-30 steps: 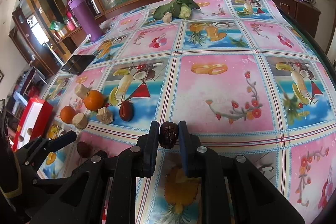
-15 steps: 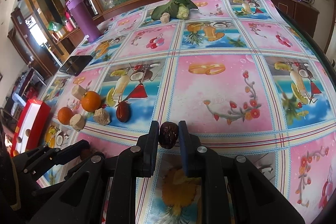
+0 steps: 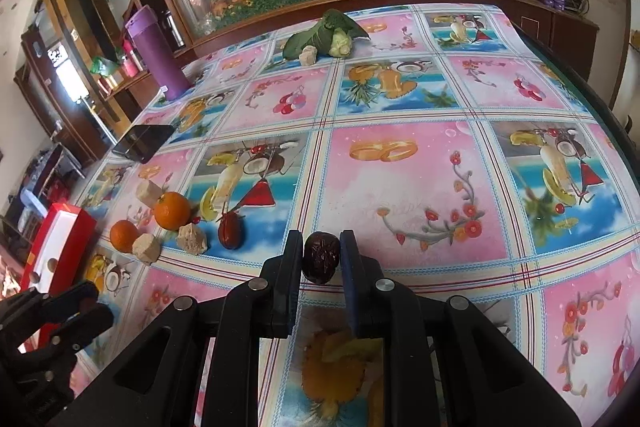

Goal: Organize fruits
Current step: 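Carry the dates in both tools over the red-rimmed tray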

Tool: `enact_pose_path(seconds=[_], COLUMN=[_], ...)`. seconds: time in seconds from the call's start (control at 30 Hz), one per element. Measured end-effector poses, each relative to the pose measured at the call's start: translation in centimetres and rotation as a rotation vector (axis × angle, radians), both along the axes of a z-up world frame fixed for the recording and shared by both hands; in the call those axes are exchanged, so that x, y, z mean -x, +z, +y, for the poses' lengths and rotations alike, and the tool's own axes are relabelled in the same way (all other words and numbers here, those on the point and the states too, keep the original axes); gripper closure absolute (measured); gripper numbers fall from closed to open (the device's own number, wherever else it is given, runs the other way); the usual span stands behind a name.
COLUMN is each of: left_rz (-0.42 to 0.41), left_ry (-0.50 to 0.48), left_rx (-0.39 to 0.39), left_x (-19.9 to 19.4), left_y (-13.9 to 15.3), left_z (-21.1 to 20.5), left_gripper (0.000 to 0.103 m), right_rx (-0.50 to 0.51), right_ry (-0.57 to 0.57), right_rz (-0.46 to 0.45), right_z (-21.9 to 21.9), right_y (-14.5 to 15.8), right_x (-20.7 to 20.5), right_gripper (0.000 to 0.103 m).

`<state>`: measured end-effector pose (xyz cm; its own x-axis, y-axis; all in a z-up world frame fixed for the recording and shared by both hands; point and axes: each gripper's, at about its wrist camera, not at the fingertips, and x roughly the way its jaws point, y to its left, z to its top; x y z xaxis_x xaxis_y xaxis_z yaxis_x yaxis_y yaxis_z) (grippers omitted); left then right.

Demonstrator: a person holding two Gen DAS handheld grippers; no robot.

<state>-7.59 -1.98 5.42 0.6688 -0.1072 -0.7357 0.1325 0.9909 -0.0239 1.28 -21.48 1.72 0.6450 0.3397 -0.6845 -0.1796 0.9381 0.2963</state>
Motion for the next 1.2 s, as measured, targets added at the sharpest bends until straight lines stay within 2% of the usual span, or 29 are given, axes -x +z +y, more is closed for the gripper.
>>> enact_pose_path(seconds=[0.17,0.37,0.5,0.67,0.8,0.97,1.2], left_rz=[-0.078,-0.150,-0.169,-0.130,-0.078,-0.034,0.050], left_ry=[0.079,0.233,0.342,0.425,0.451,0.445,0.446], left_rx=[0.002,-0.005,-0.009,-0.026,-0.032,-0.038,-0.050], left_x=[2.5,5.2,6.5,7.0,6.5,5.4,3.0], left_y=[2.7,4.9,5.0,3.5,1.9,0.6,-0.6], left_z=[4.8,12.4,17.5,22.0,23.8,24.7,25.6], left_gripper=[0.072,0.072,0.072,0.072,0.072,0.072,0.072], right_rx=[-0.068,-0.141,-0.145,-0.132,-0.074,-0.031,0.006], right_ry=[0.051,0.247,0.399,0.537,0.571,0.528,0.495], right_rz=[-0.031,-0.044,-0.052,-0.064,-0.055,-0.045,0.064], right_z=[2.6,11.7,18.8,26.1,30.0,31.6,33.1], right_y=[1.2,2.9,4.3,5.3,4.7,3.6,2.3], right_x=[1.4,3.6,5.0,6.8,7.4,6.1,2.5], right_gripper=[0.085,0.085,0.085,0.085,0.085,0.085,0.085])
